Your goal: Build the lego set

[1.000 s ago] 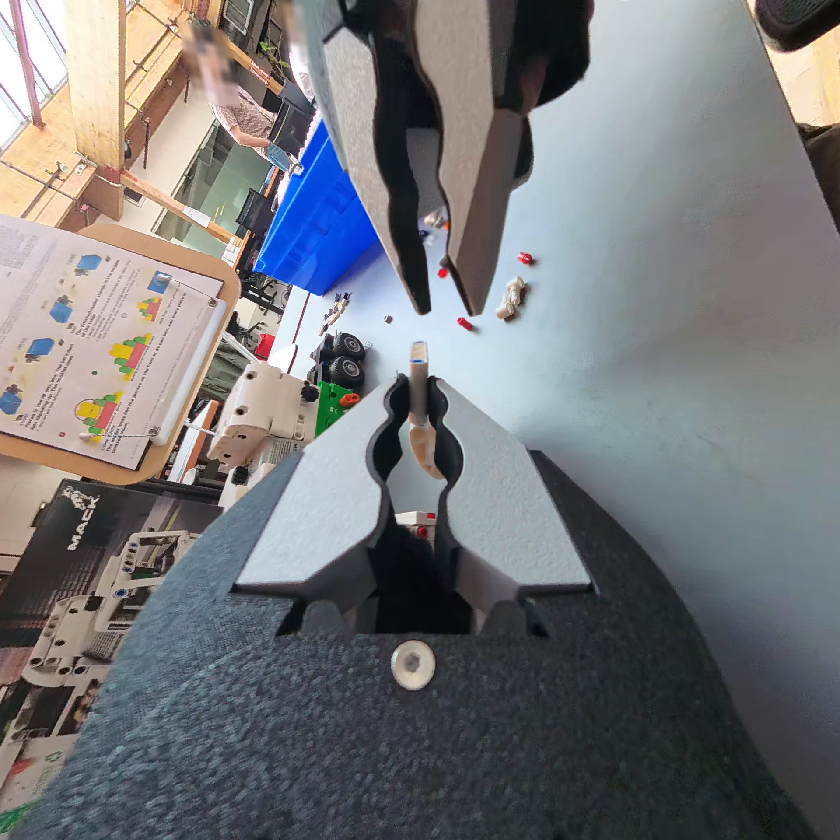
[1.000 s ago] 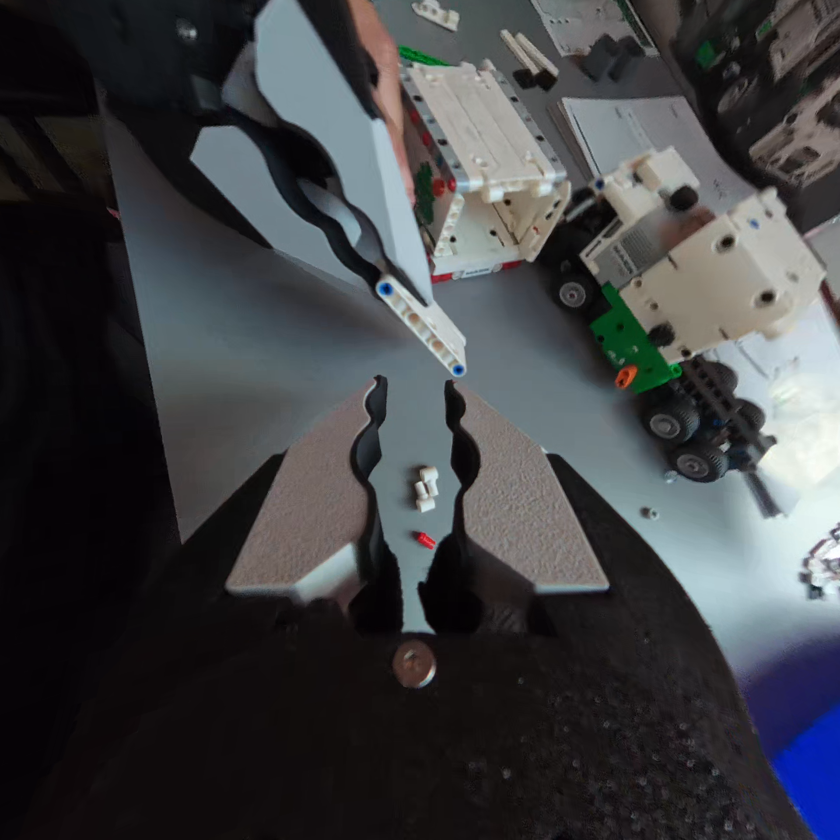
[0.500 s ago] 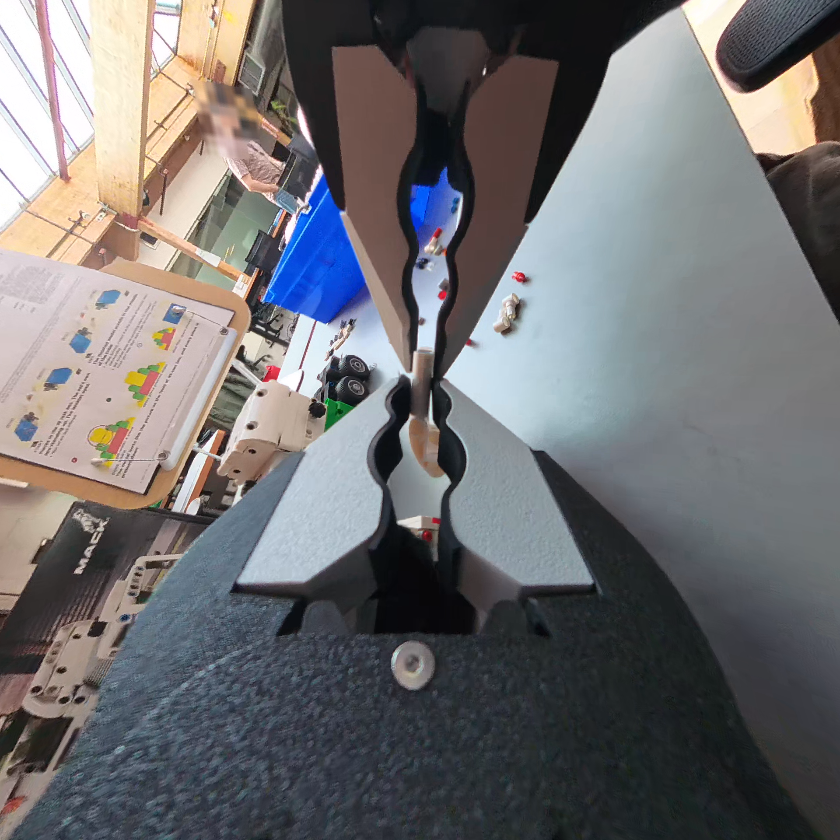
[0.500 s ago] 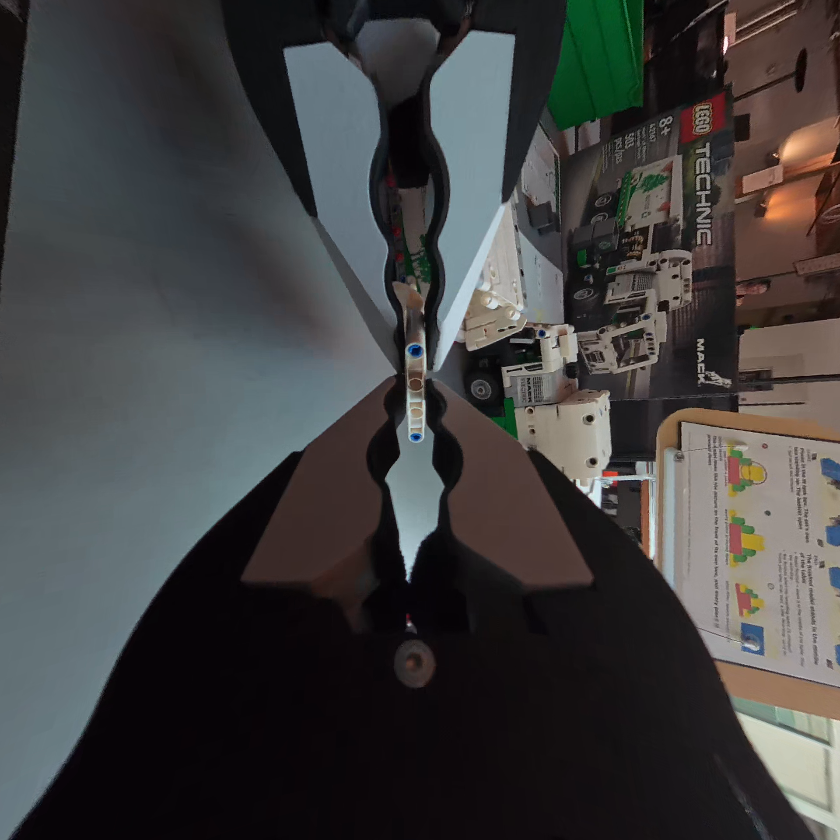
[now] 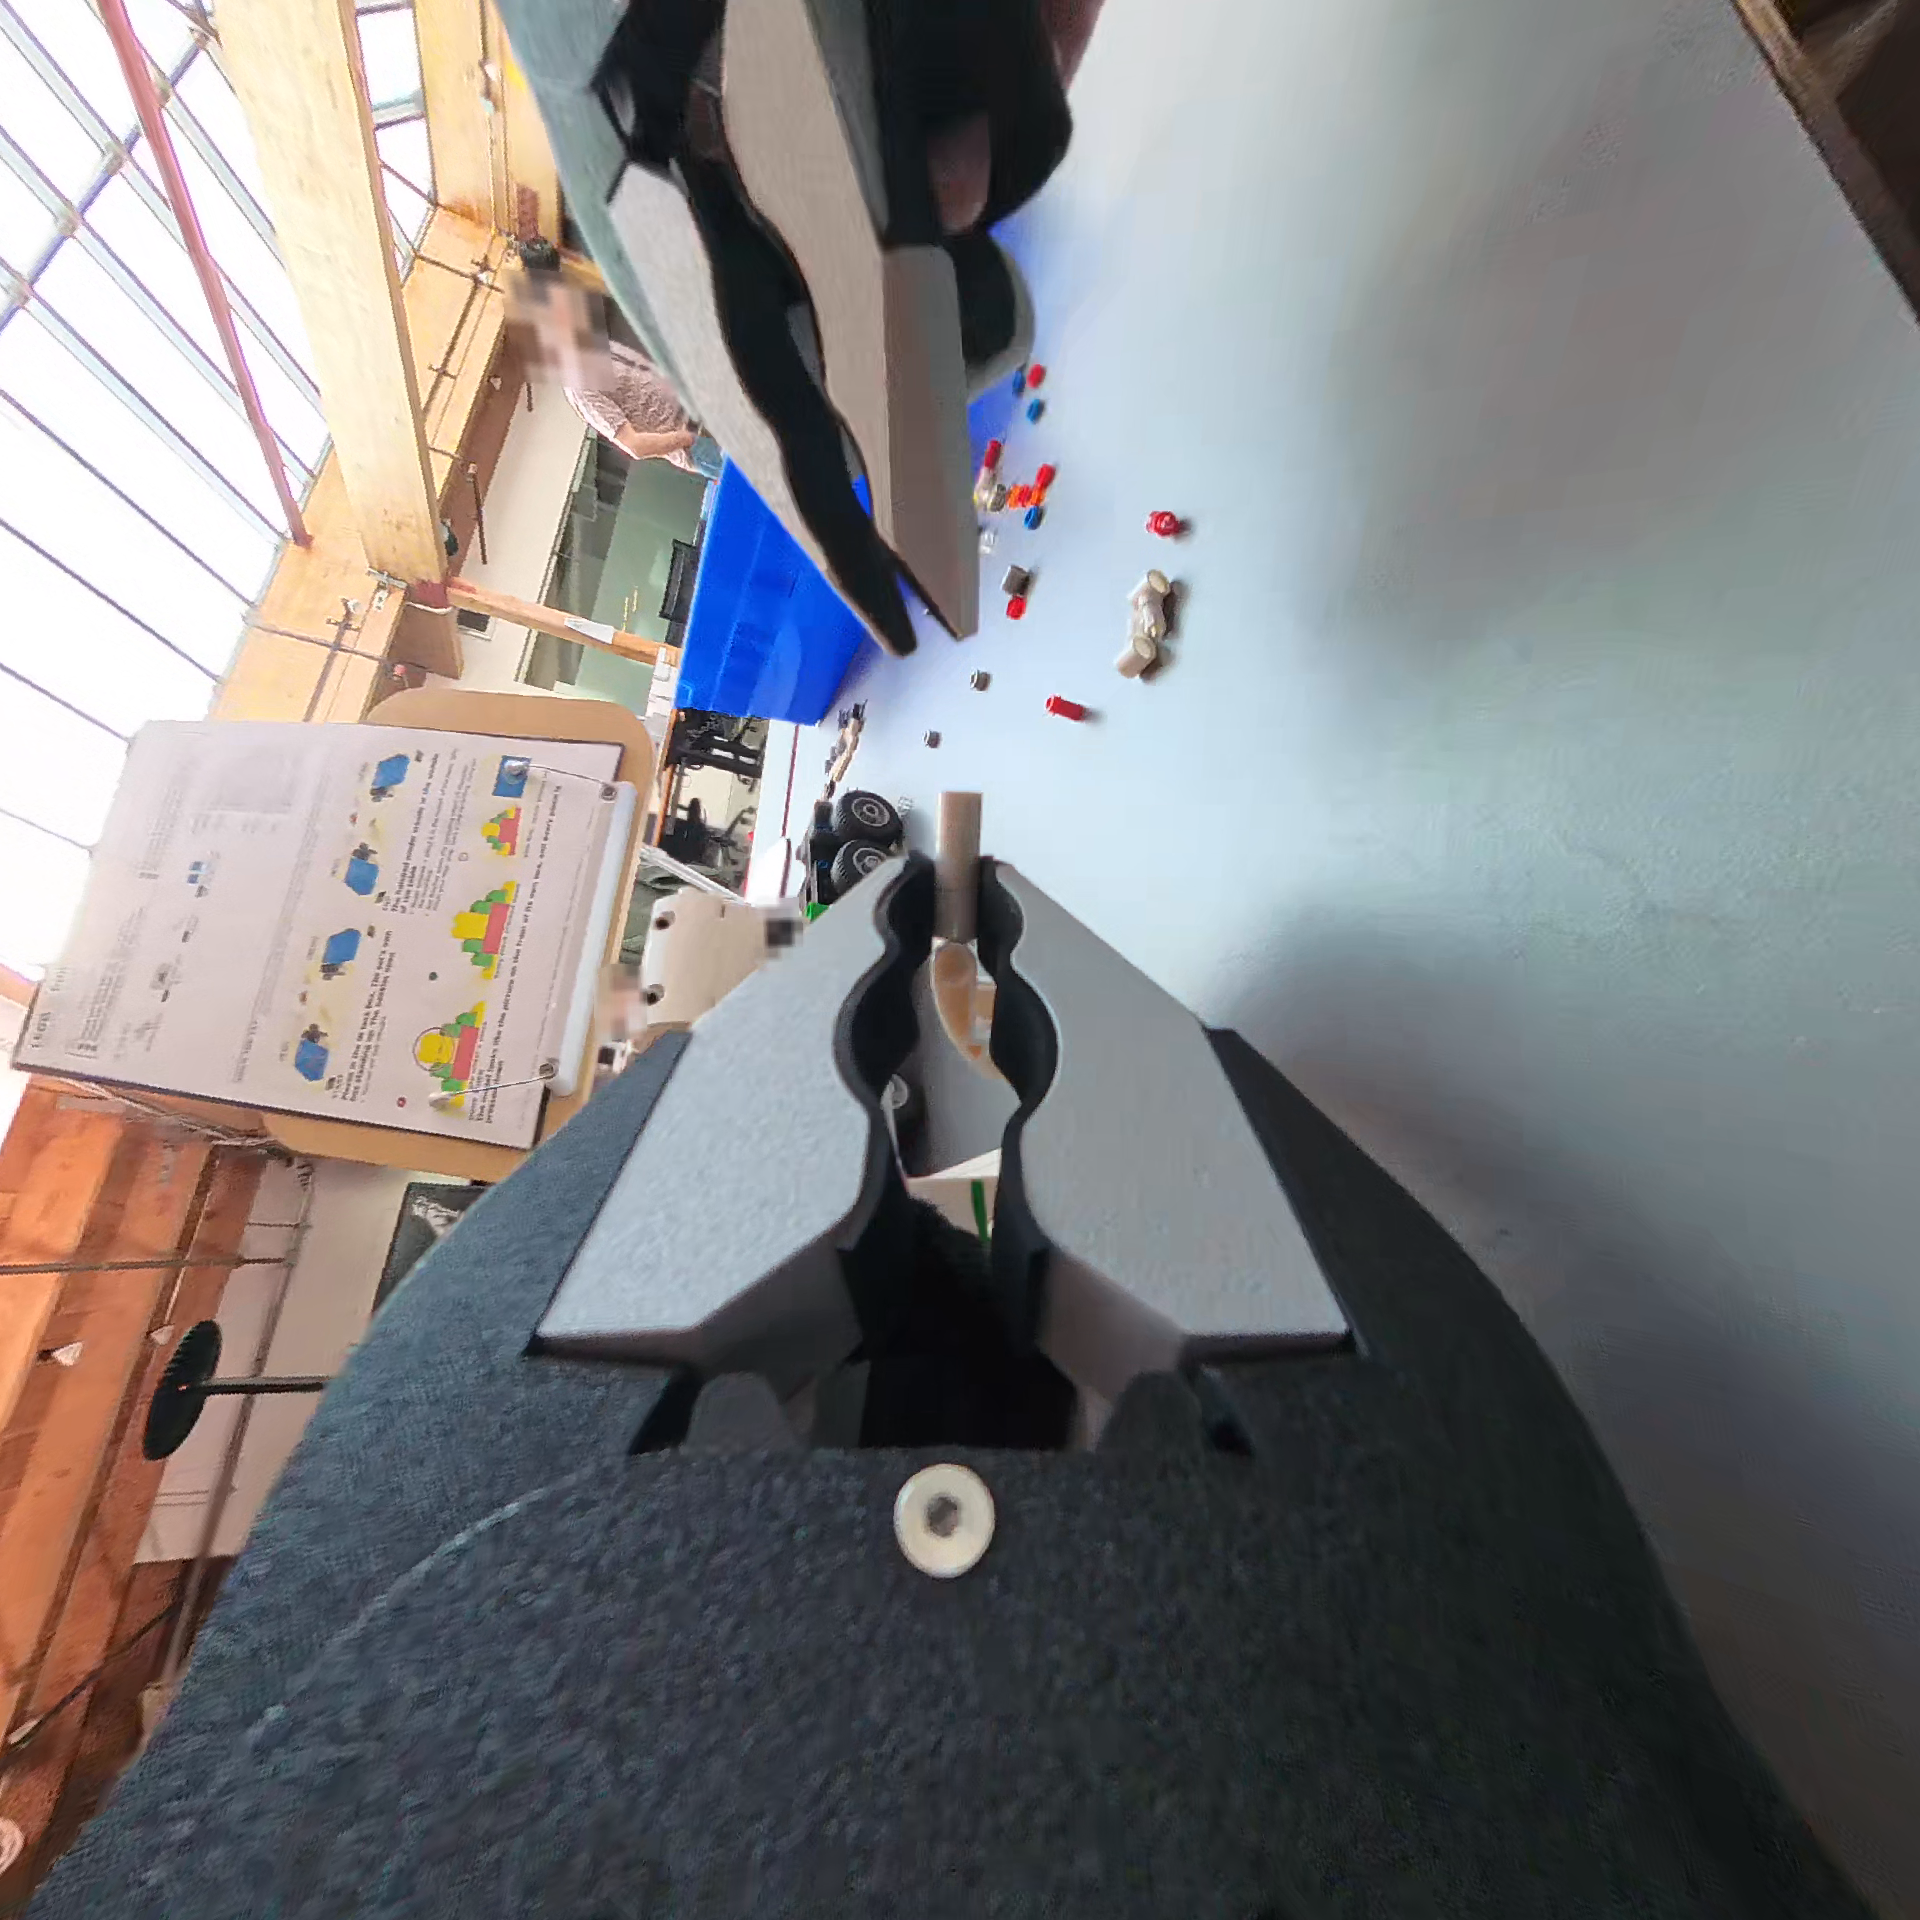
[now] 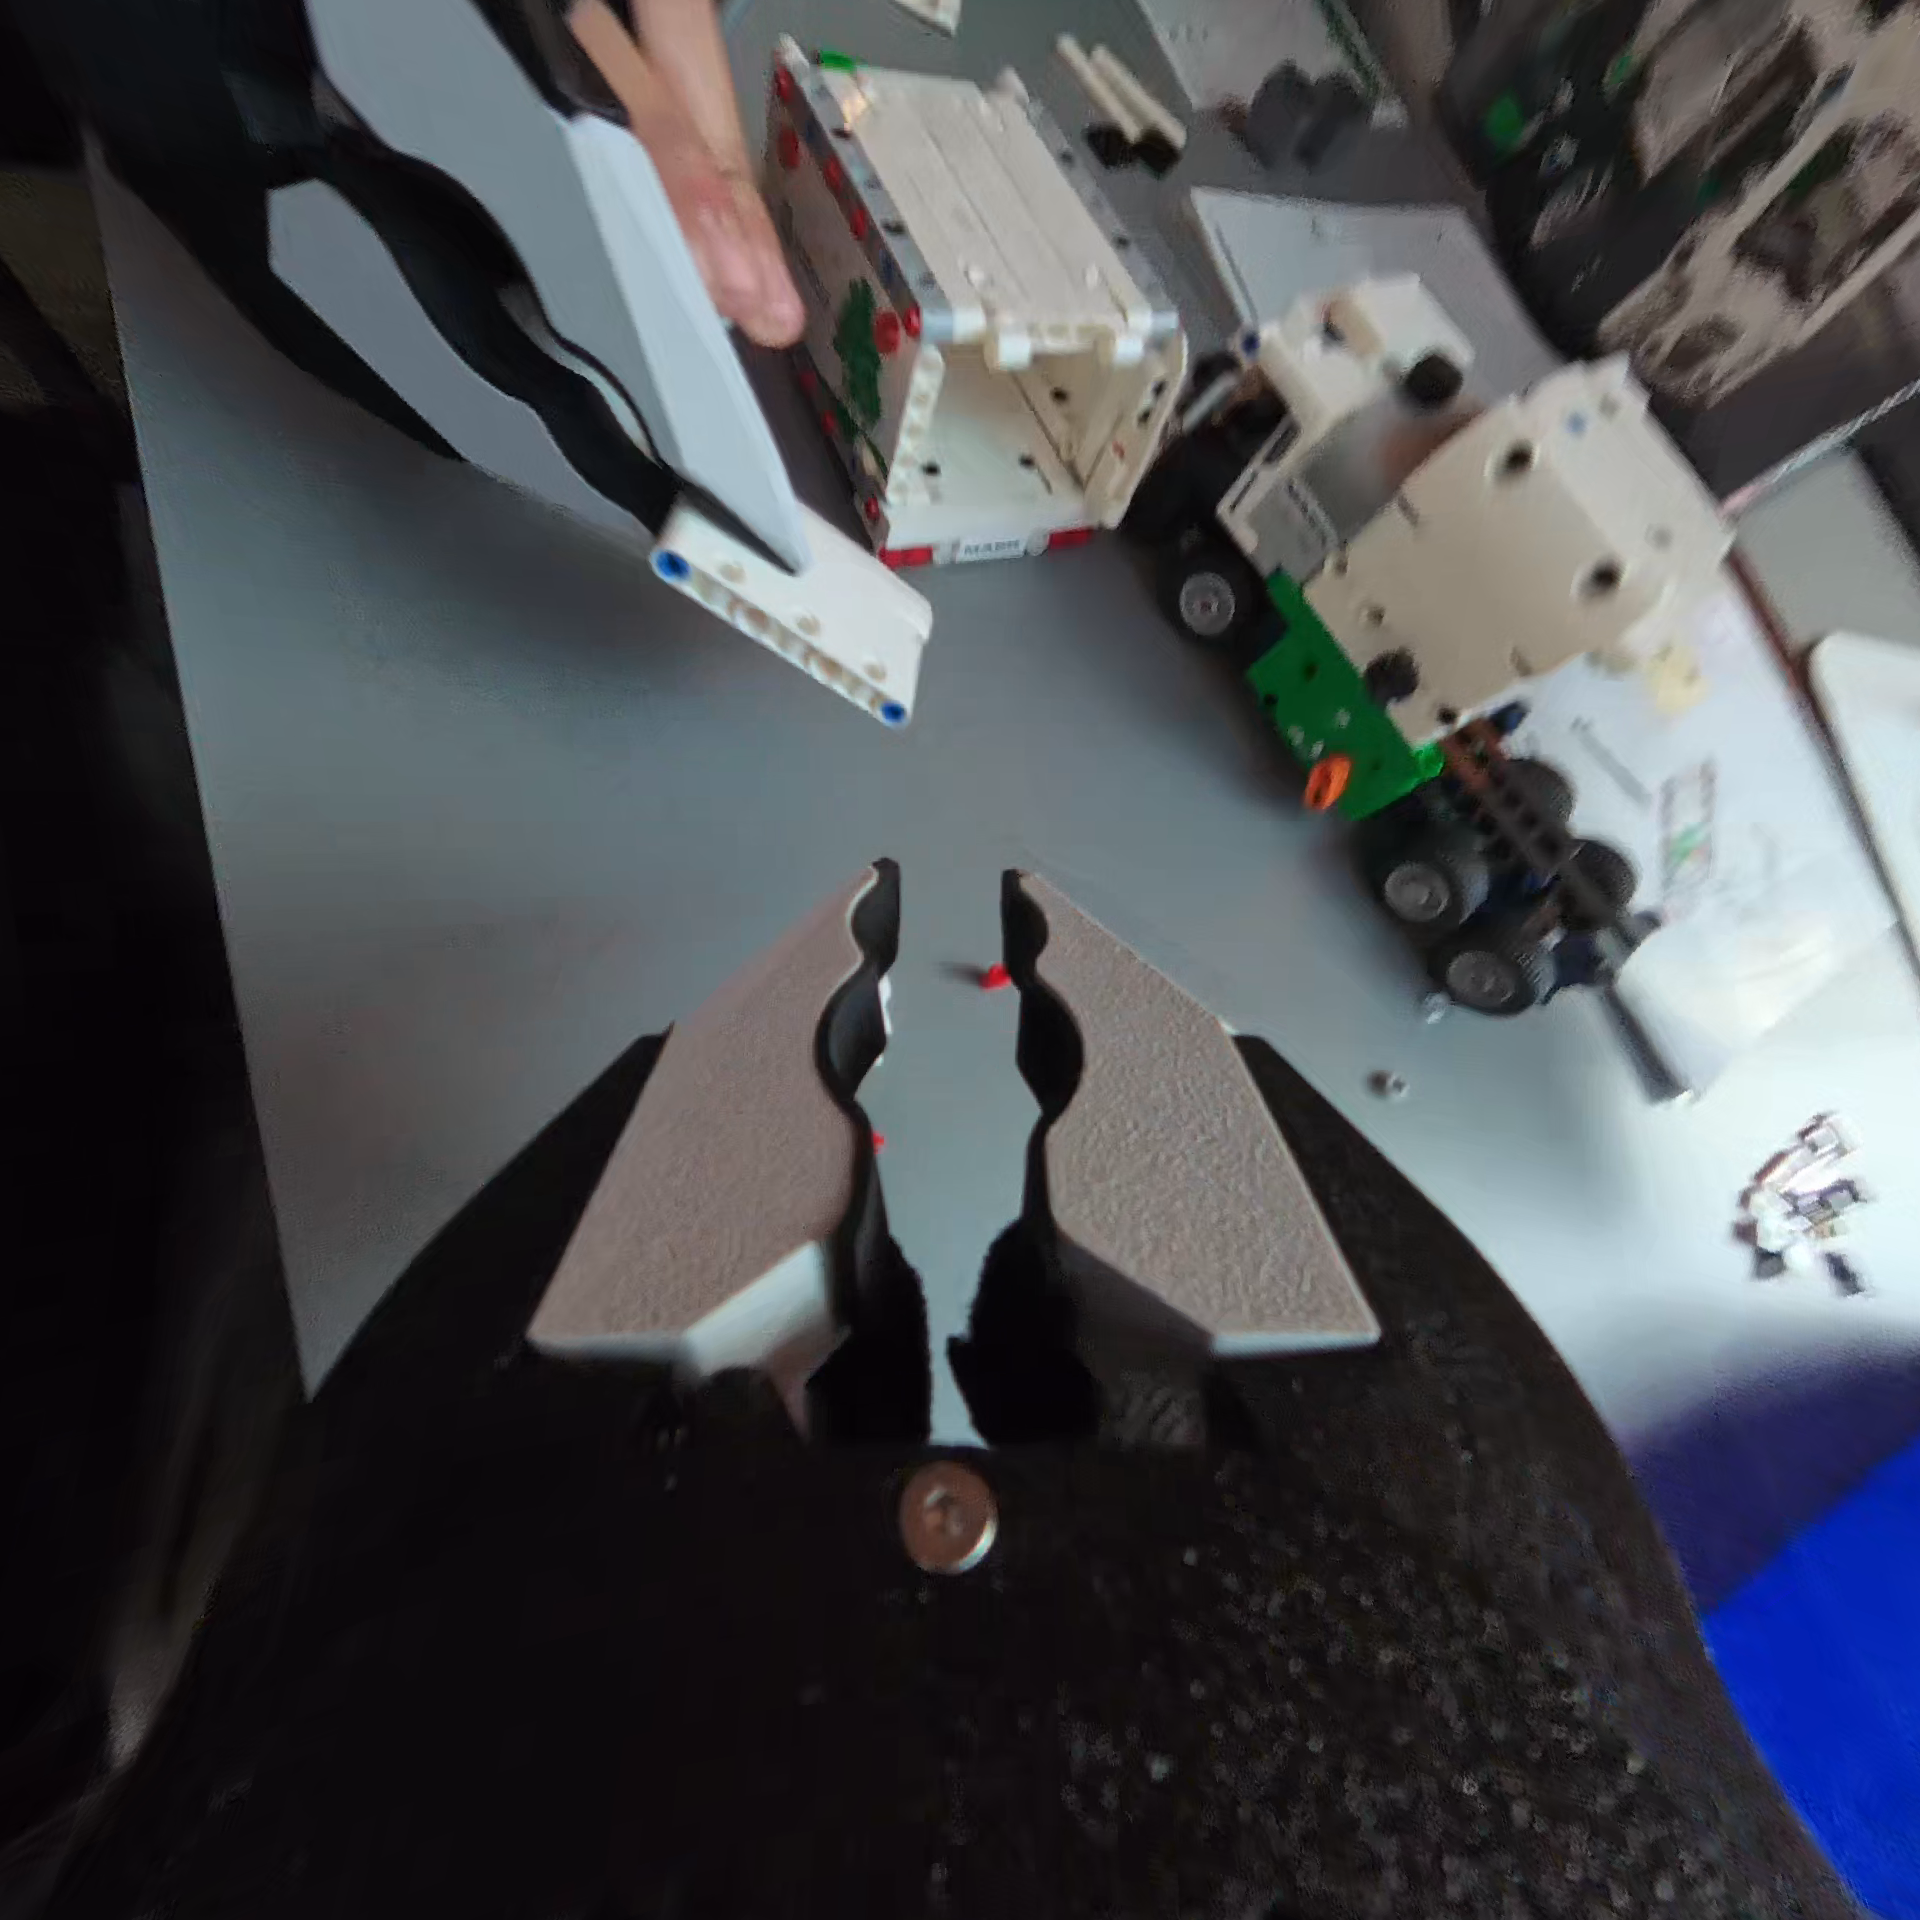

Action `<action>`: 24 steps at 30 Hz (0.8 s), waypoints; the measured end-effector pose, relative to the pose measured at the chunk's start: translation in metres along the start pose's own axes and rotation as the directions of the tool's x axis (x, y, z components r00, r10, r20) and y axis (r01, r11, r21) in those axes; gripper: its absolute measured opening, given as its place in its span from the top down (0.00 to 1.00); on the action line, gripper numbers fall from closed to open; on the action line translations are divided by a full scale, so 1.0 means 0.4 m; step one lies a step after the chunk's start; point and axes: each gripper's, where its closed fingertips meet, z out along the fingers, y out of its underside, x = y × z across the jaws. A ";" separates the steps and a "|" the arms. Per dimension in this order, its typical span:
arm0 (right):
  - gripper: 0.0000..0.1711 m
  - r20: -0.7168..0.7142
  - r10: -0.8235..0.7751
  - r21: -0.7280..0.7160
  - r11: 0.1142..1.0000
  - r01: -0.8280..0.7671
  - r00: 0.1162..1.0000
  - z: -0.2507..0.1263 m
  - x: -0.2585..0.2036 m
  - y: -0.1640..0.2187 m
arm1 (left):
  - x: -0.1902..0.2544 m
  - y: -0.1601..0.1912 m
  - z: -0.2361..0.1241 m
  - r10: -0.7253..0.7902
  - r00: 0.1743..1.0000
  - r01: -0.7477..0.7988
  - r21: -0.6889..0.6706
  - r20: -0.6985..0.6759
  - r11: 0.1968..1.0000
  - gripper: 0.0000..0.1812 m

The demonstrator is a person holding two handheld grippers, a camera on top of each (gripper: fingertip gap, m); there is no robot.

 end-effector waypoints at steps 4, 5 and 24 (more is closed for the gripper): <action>0.87 0.065 0.196 -0.068 0.979 -0.192 0.978 0.001 0.021 0.075 | 0.003 0.001 0.005 -0.012 1.000 0.012 -0.006 -0.008 1.000 0.97; 0.90 0.045 0.200 -0.054 0.979 -0.197 0.979 0.007 0.030 0.079 | 0.004 0.004 0.006 -0.023 1.000 0.023 -0.010 -0.012 1.000 0.97; 0.93 0.131 0.245 -0.009 0.969 -0.246 0.961 0.075 0.028 0.109 | 0.016 0.012 0.011 -0.046 0.998 0.045 -0.018 -0.039 0.999 0.97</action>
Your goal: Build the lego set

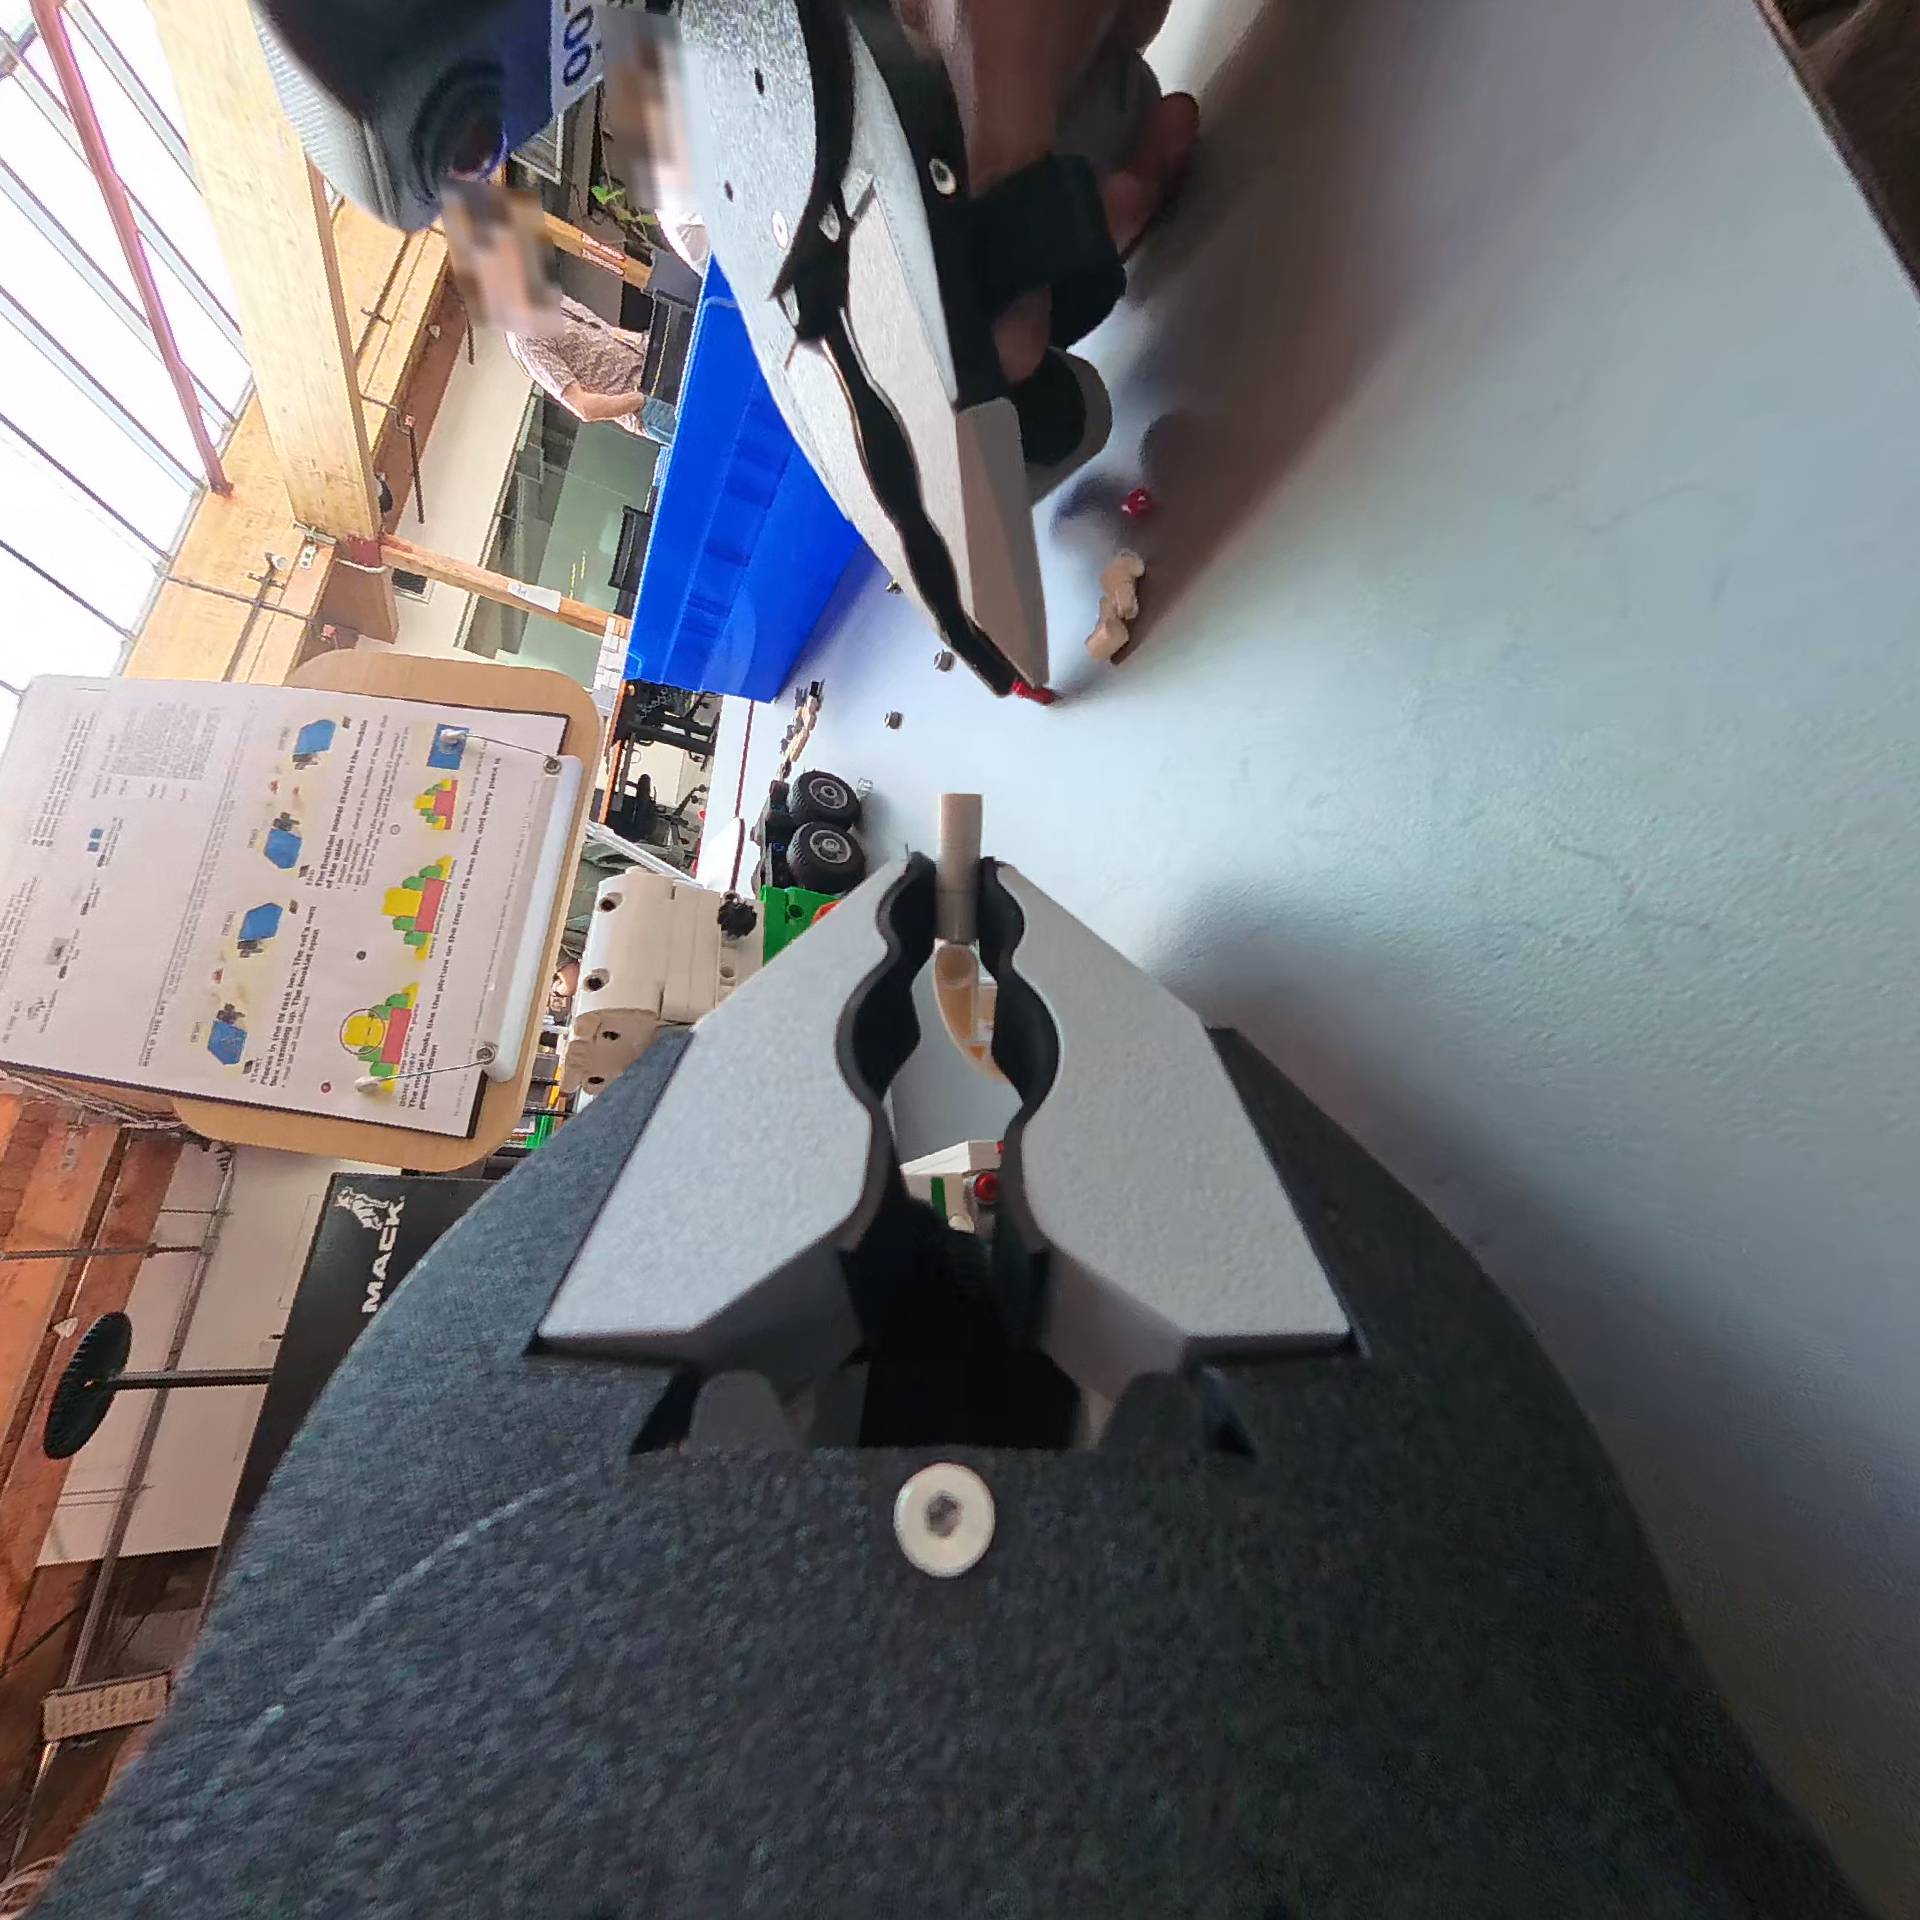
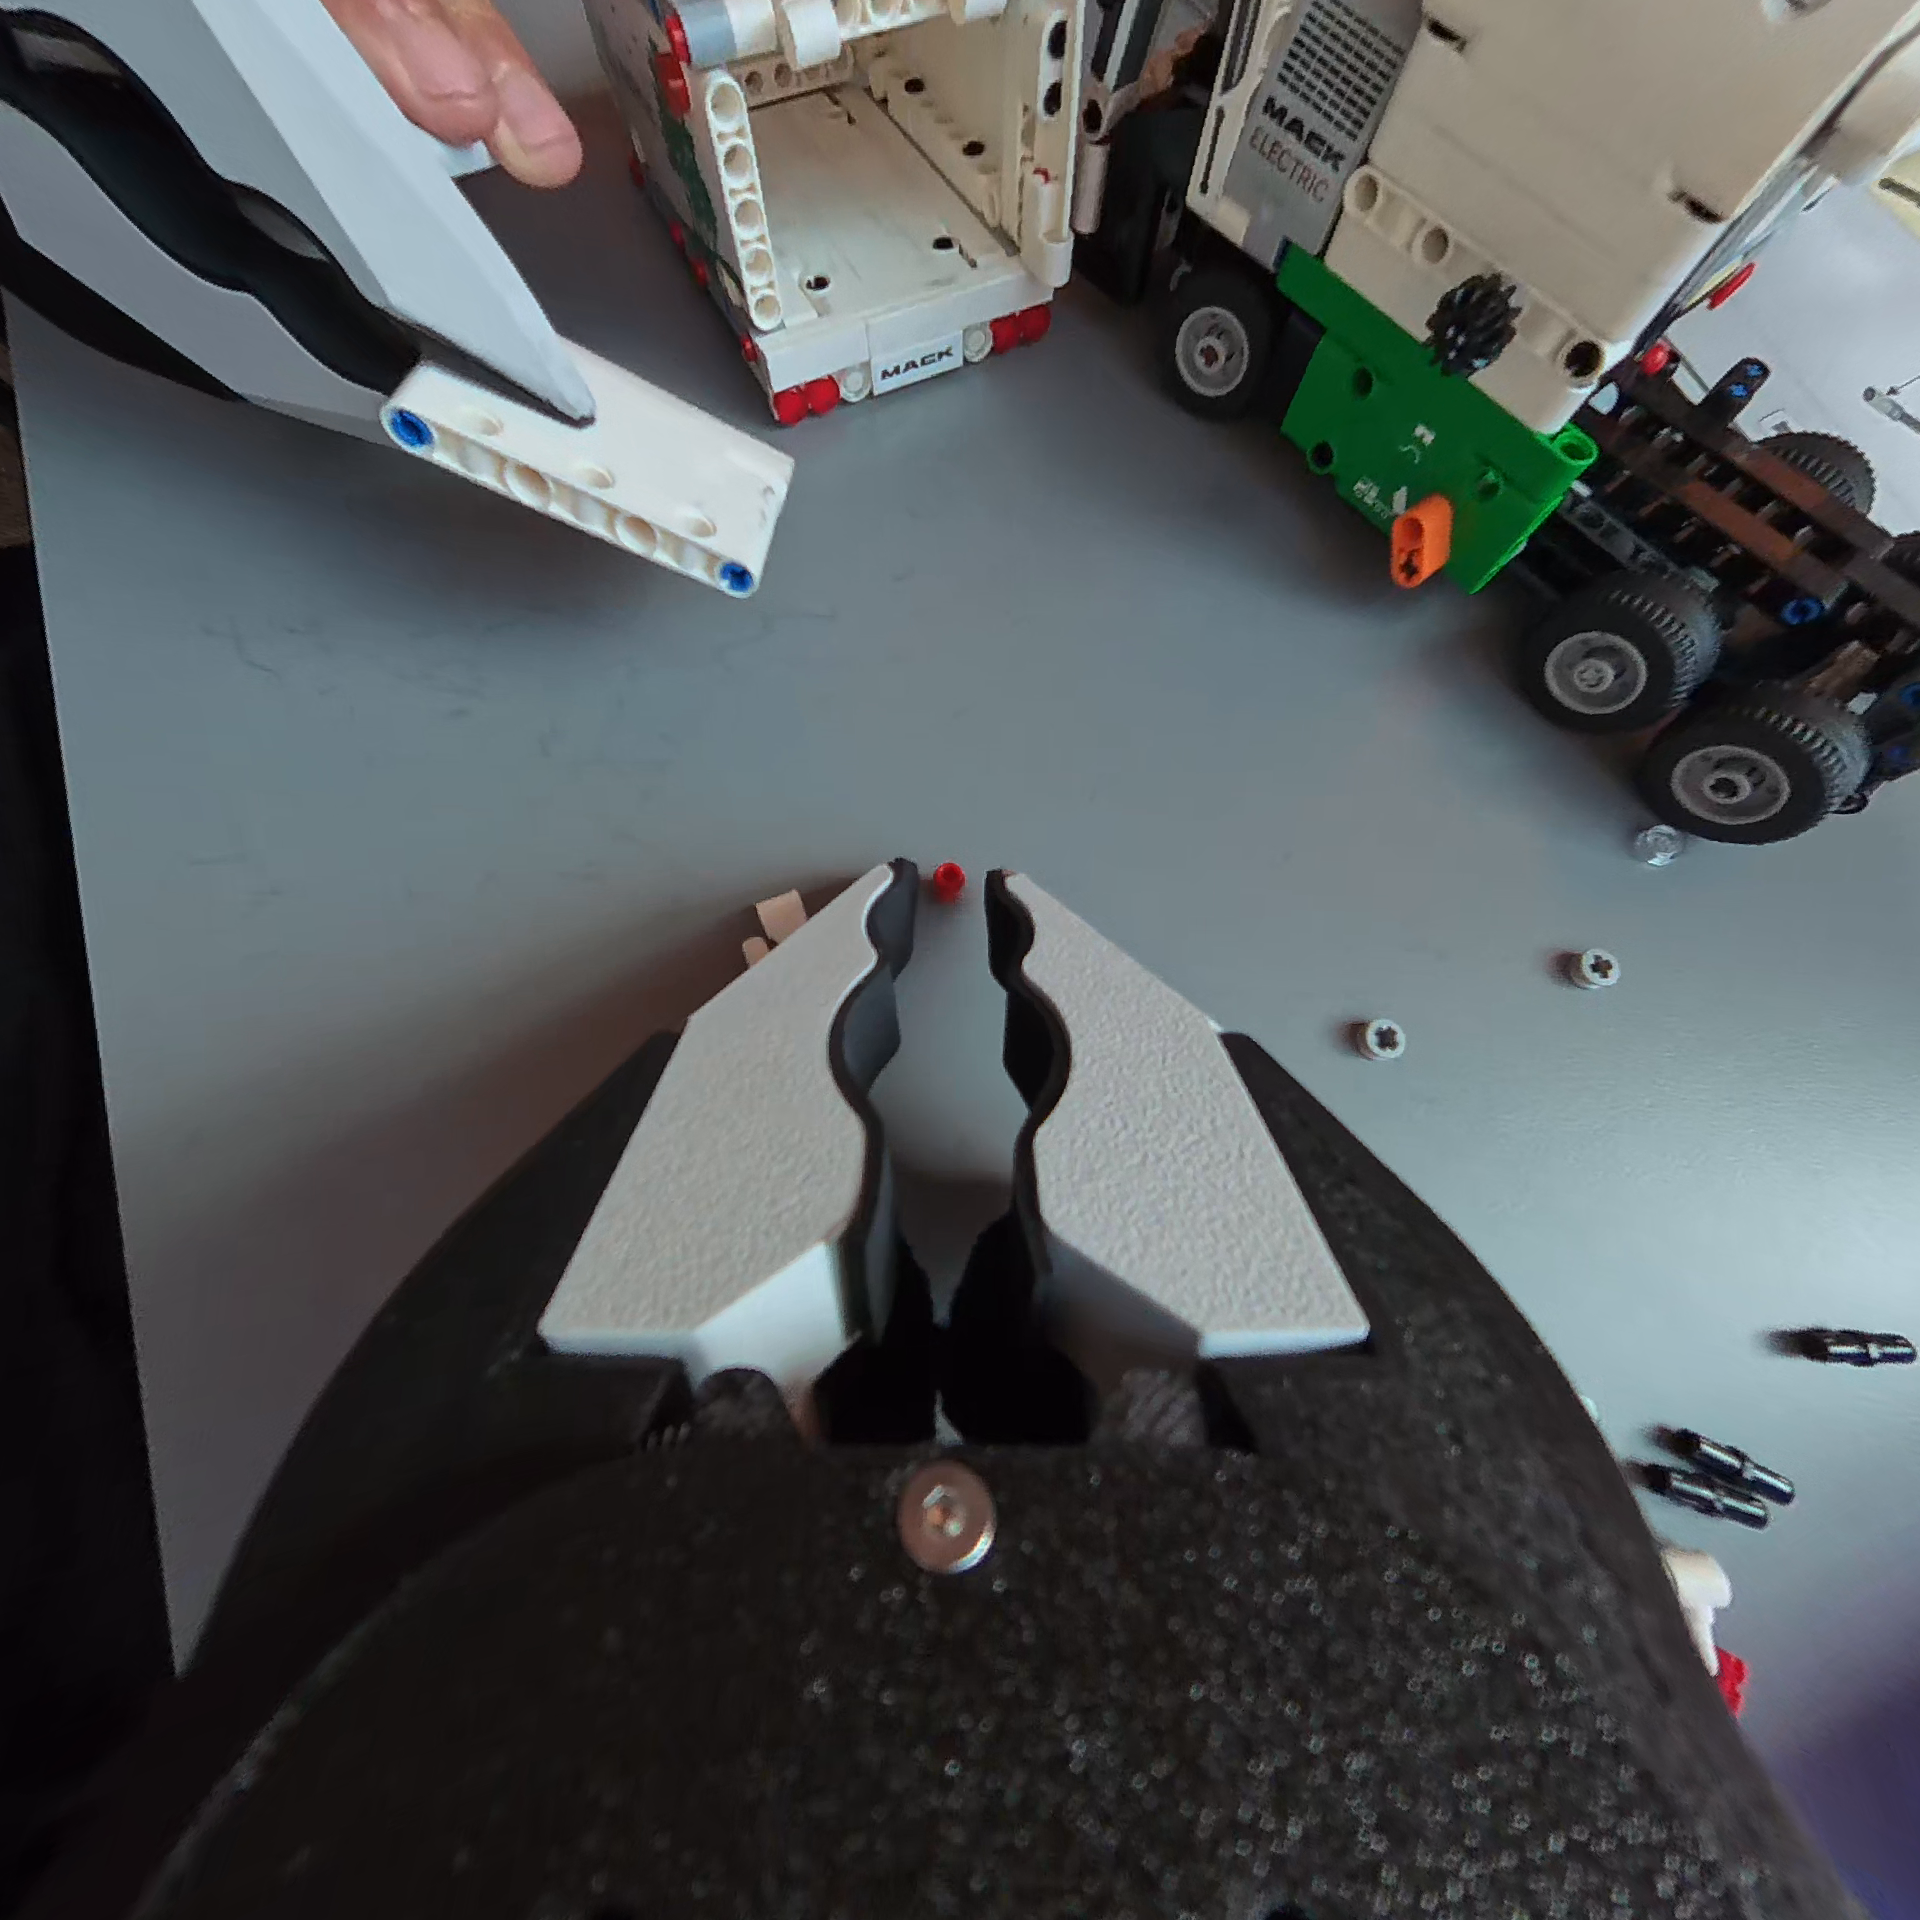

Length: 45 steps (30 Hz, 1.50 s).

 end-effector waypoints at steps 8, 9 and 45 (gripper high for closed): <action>0.98 -0.016 -0.034 -0.001 0.999 0.034 0.999 0.003 -0.003 -0.006 | 0.005 0.002 0.004 0.006 1.000 -0.006 -0.006 -0.004 1.000 0.97; 0.98 0.015 -0.020 0.040 0.999 0.020 1.000 -0.003 -0.017 -0.026 | 0.006 0.004 0.005 0.010 1.000 -0.010 -0.009 -0.004 1.000 0.97; 0.98 0.268 0.084 -0.027 0.996 -0.080 0.960 0.042 -0.185 -0.133 | 0.039 0.010 0.014 0.325 0.943 -0.320 -0.076 0.073 0.944 0.97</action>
